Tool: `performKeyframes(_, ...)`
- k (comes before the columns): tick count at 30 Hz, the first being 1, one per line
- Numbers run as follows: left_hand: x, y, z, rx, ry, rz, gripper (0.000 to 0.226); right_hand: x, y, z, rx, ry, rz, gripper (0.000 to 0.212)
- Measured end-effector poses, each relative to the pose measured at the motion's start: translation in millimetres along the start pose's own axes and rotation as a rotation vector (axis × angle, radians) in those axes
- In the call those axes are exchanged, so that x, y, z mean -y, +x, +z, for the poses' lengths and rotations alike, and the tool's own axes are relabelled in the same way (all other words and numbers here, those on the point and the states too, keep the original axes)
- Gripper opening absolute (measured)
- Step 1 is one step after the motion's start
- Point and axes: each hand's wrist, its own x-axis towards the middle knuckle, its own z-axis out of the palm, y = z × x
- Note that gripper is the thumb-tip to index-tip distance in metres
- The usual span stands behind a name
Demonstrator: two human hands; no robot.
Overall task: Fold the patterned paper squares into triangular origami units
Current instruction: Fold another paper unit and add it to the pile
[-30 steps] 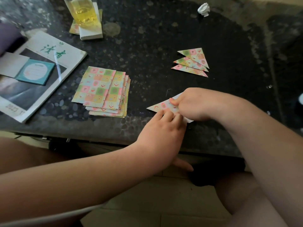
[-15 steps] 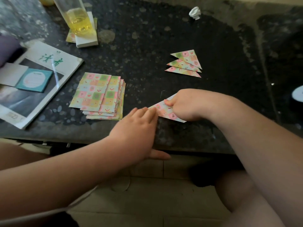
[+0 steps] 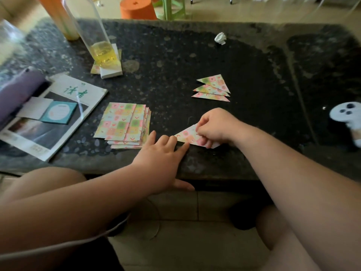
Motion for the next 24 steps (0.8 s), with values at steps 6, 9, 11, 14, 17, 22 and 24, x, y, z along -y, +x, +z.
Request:
performKeyframes(6, -10.8, 6.4, -5.0, -0.023, -0.040, -0.064, 0.122, -1.5, 2.7, 9.2, 0.074, 0.047, 0.121, 0.011)
performKeyframes(9, -5.2, 6.7, -1.0, -0.063, -0.110, -0.028, 0.124, 2.4, 1.9, 9.0, 0.071, 0.008, 0.128, 0.020)
performKeyframes(11, -4.3, 7.9, -1.0, -0.038, -0.130, 0.000, 0.126, 5.7, 2.0, 8.8, 0.076, -0.024, 0.137, 0.023)
performKeyframes(14, -4.1, 9.9, -1.6, 0.035, -0.134, 0.018, 0.129, 6.5, 2.6, 10.4, 0.082, -0.052, 0.181, 0.019)
performKeyframes(17, 0.9, 10.5, -1.3, 0.068, -0.179, 0.031, 0.129, 4.0, 0.6, 10.1, 0.102, -0.048, 0.205, 0.020)
performKeyframes(22, 5.5, 10.7, 0.0, 0.084, -0.208, 0.035, 0.128, -5.1, -2.2, 7.1, 0.110, -0.002, 0.243, 0.017)
performKeyframes(24, 5.7, 10.4, 1.2, 0.083, -0.226, 0.032, 0.128, -10.9, -4.4, 4.7, 0.106, 0.009, 0.256, 0.016)
